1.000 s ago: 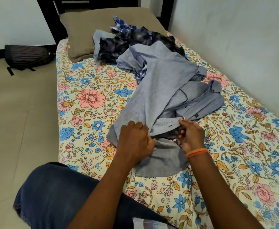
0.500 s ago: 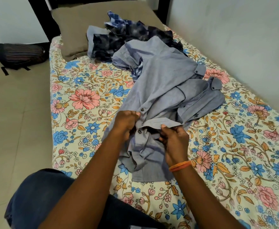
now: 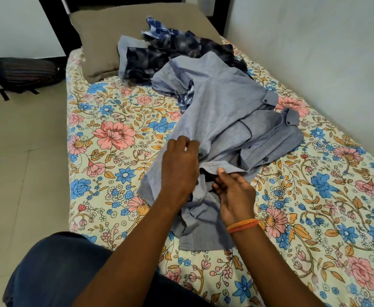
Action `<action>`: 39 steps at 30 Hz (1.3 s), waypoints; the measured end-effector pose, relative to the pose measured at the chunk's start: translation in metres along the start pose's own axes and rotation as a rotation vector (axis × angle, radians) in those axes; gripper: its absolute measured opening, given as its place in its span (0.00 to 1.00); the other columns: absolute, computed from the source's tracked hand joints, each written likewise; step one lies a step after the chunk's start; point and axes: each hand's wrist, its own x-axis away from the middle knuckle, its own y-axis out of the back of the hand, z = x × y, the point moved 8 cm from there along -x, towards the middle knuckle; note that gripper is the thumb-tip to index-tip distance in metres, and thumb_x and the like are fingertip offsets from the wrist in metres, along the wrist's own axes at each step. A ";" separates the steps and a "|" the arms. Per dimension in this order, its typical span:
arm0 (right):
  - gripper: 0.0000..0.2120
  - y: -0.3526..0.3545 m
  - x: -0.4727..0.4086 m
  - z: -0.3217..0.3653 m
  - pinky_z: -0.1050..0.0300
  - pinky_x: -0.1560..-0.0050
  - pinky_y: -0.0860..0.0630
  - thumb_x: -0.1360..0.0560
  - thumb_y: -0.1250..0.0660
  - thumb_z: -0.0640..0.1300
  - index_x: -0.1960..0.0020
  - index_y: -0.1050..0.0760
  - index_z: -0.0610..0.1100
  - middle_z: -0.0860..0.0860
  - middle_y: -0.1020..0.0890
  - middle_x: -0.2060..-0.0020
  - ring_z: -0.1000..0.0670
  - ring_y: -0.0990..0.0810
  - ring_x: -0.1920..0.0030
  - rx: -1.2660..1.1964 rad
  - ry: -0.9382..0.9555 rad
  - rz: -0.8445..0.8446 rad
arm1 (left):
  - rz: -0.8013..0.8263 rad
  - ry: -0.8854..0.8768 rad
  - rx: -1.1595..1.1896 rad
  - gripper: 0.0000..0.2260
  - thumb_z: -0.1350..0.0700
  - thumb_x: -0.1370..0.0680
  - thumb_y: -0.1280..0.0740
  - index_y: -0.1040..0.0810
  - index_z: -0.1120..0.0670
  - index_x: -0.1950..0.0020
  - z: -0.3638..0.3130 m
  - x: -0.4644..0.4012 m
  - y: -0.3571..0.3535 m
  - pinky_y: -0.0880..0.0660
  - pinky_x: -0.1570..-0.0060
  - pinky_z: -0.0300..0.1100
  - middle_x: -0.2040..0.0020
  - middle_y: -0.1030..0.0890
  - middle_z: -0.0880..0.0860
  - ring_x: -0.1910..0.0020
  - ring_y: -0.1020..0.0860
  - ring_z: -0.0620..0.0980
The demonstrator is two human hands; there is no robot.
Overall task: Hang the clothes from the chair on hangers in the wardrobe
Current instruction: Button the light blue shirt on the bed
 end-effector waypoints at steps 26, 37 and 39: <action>0.10 -0.027 0.044 0.070 0.63 0.69 0.32 0.27 0.29 0.35 0.65 0.25 0.39 0.50 0.23 0.72 0.57 0.30 0.71 0.638 0.766 0.010 | 0.344 0.242 0.791 0.06 0.57 0.21 0.32 0.21 0.51 0.58 -0.011 0.015 0.008 0.26 0.64 0.33 0.62 0.19 0.47 0.64 0.22 0.41; 0.05 -0.015 0.065 0.050 0.61 0.63 0.27 0.23 0.30 0.39 0.57 0.22 0.41 0.51 0.19 0.64 0.53 0.22 0.64 0.812 0.844 0.053 | 0.336 0.290 0.936 0.07 0.56 0.18 0.36 0.22 0.53 0.55 -0.007 0.063 0.008 0.27 0.64 0.33 0.62 0.20 0.49 0.65 0.23 0.41; 0.07 -0.014 0.064 0.047 0.64 0.65 0.28 0.23 0.31 0.39 0.59 0.22 0.42 0.52 0.19 0.66 0.56 0.22 0.66 0.789 0.788 0.072 | 0.339 0.282 0.937 0.07 0.56 0.18 0.37 0.23 0.53 0.54 -0.009 0.063 0.010 0.26 0.64 0.34 0.62 0.20 0.49 0.64 0.22 0.42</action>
